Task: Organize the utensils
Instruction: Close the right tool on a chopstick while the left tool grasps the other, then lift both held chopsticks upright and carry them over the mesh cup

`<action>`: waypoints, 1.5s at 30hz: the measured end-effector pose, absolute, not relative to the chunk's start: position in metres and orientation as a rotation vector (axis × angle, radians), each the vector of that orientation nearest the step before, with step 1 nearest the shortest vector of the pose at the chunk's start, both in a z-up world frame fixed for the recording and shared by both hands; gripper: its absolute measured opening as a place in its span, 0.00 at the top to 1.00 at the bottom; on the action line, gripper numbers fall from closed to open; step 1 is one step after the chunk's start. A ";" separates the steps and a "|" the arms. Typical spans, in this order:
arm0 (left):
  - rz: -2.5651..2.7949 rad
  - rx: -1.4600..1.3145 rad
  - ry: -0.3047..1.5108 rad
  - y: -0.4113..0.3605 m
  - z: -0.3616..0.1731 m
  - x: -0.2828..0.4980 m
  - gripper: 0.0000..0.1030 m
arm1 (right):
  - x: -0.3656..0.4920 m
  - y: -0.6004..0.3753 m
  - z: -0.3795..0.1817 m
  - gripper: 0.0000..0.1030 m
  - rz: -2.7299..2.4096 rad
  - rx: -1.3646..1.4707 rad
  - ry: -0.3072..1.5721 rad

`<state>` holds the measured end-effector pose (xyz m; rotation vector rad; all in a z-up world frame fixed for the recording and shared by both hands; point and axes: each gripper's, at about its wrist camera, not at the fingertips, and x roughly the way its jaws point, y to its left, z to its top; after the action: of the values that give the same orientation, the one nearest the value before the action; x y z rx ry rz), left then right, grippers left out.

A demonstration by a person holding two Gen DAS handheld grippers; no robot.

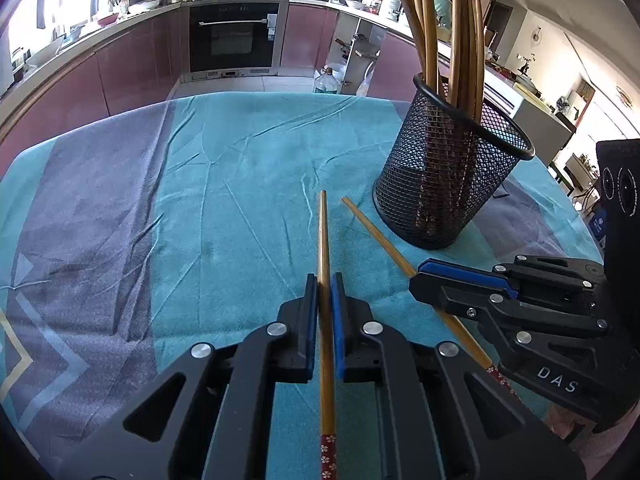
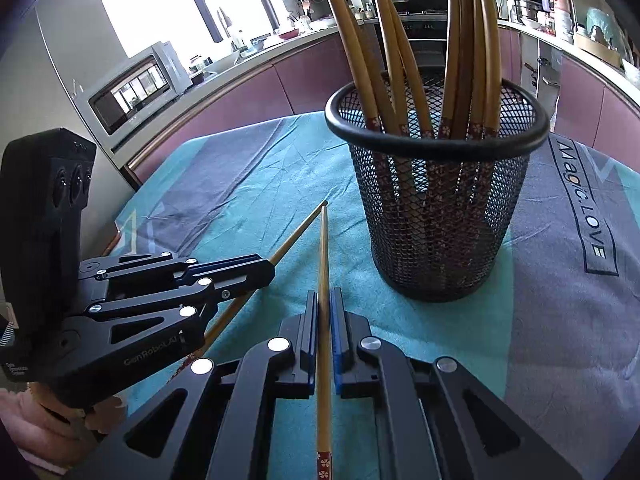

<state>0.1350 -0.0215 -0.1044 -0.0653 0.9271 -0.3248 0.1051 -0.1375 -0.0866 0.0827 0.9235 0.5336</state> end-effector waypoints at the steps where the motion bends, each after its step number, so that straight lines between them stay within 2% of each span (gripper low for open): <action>1: -0.326 -0.066 0.924 -0.021 -0.103 0.133 0.93 | 0.104 -0.138 -0.085 0.95 0.536 0.086 0.919; 45: -0.445 -0.152 0.731 0.007 -0.013 0.082 0.93 | 0.064 -0.189 -0.007 0.95 0.614 0.186 0.675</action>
<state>0.0816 0.0073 -0.0132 -0.1524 0.7309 -0.4451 0.0638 -0.1886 -0.0065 0.1856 0.6749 0.6139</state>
